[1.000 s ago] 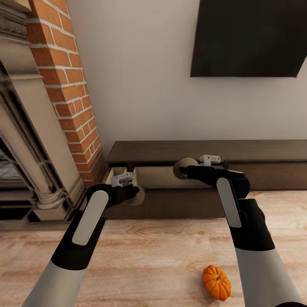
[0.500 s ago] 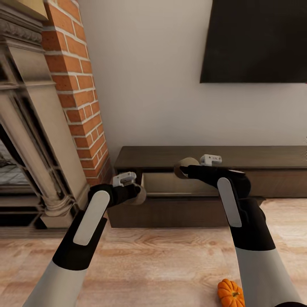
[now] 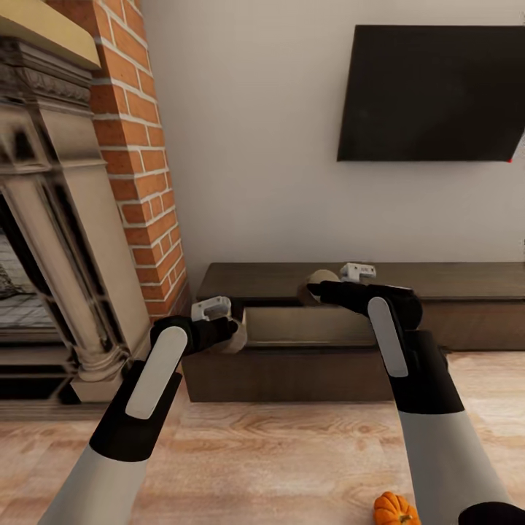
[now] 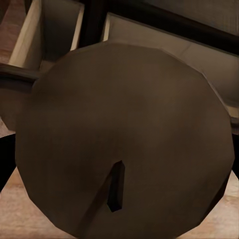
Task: Place each of the two pumpkins and all three candles from the living room inside a cabinet in the living room (use any cabinet), then make sure every cabinet is closed, and position the cauldron so it is next to a table in the living room.
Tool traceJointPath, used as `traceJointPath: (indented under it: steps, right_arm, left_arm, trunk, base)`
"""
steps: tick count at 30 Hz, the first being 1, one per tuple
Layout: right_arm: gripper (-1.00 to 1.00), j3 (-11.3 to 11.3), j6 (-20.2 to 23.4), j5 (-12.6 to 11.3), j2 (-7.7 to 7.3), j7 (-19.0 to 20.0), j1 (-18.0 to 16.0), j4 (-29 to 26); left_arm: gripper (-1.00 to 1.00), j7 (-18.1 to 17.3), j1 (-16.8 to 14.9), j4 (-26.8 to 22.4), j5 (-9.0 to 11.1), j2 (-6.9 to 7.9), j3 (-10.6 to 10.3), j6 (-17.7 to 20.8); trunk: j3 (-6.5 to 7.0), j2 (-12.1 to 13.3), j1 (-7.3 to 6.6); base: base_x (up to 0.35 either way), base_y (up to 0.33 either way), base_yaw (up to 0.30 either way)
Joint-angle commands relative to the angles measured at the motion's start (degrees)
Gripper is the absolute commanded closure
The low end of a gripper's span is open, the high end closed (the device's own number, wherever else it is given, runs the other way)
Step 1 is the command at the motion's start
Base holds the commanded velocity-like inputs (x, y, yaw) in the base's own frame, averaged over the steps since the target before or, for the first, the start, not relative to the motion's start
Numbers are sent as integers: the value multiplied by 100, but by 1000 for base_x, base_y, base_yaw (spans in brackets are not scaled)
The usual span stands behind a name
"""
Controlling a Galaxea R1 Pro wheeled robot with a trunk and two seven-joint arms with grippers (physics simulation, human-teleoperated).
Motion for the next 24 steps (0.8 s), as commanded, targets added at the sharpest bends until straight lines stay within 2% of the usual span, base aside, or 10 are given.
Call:
traceJointPath:
  steps: [1, 7, 12, 24]
  right_arm:
    - [100, 7, 19, -57, -3, -62, -7, -46]
    - [100, 3, 19, -53, 6, -62, -44, -88]
    - [100, 8, 19, -52, 11, -62, -85, 162]
    - [100, 16, 19, -51, 27, -62, -411, 1171]
  left_arm:
    - [100, 60, -5, 2, 51, 1, 2, 20]
    - [100, 68, -5, 21, 49, -1, 8, 27]
    - [100, 69, -5, 38, 49, -3, 8, 29]
    - [100, 53, -5, 241, 20, 11, 26, -5]
  trunk:
    - [15, 0, -3]
    - [114, 8, -19]
    - [183, 14, -31]
    - [295, 495, -294]
  base:
    - [0, 0, -14]
    - [0, 0, -56]
    - [0, 0, -35]
    - [0, 0, -3]
